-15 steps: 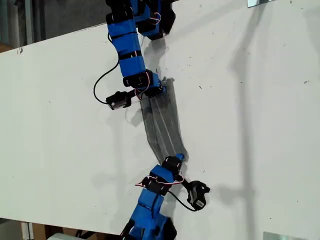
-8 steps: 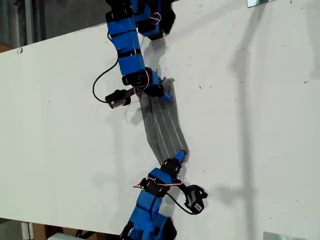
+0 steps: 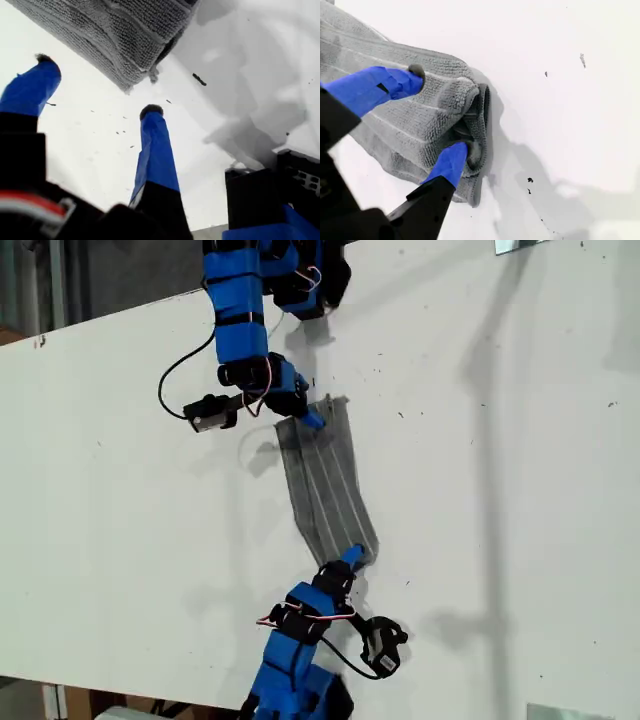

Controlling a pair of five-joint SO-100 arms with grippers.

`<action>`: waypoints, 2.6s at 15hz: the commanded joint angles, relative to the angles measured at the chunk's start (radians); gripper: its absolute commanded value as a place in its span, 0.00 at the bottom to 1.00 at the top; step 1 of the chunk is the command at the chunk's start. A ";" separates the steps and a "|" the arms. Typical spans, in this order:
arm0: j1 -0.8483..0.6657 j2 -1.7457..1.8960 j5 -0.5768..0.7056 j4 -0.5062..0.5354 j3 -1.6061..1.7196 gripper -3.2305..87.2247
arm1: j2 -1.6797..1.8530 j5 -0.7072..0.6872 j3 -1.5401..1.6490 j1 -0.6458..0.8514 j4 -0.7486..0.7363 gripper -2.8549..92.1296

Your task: Grasp corners of a square towel and fold twice.

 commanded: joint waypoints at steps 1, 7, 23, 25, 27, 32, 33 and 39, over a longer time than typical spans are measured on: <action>-0.021 0.054 0.009 0.002 -0.011 0.31 | 0.117 -0.060 0.115 0.075 -0.106 0.46; -0.043 0.104 -0.035 0.006 0.124 0.31 | -0.103 -0.101 0.256 0.189 -0.373 0.49; -0.184 1.821 -0.192 0.298 1.210 0.29 | 0.109 0.356 0.463 0.038 -0.253 0.03; -0.235 1.829 -0.144 0.301 1.192 0.29 | 0.290 0.463 0.492 -0.067 -0.230 0.03; -0.377 1.829 -0.040 0.285 1.200 0.28 | 0.594 0.601 0.522 -0.173 -0.106 0.03; -0.816 1.829 0.270 0.268 1.189 0.26 | 1.126 0.457 0.528 -0.143 -0.043 0.03; -0.893 1.830 0.293 0.267 1.190 0.25 | 1.140 0.380 0.522 -0.106 -0.092 0.03; -0.919 1.830 0.275 0.264 1.204 0.25 | 0.342 0.206 0.032 0.021 -0.097 0.03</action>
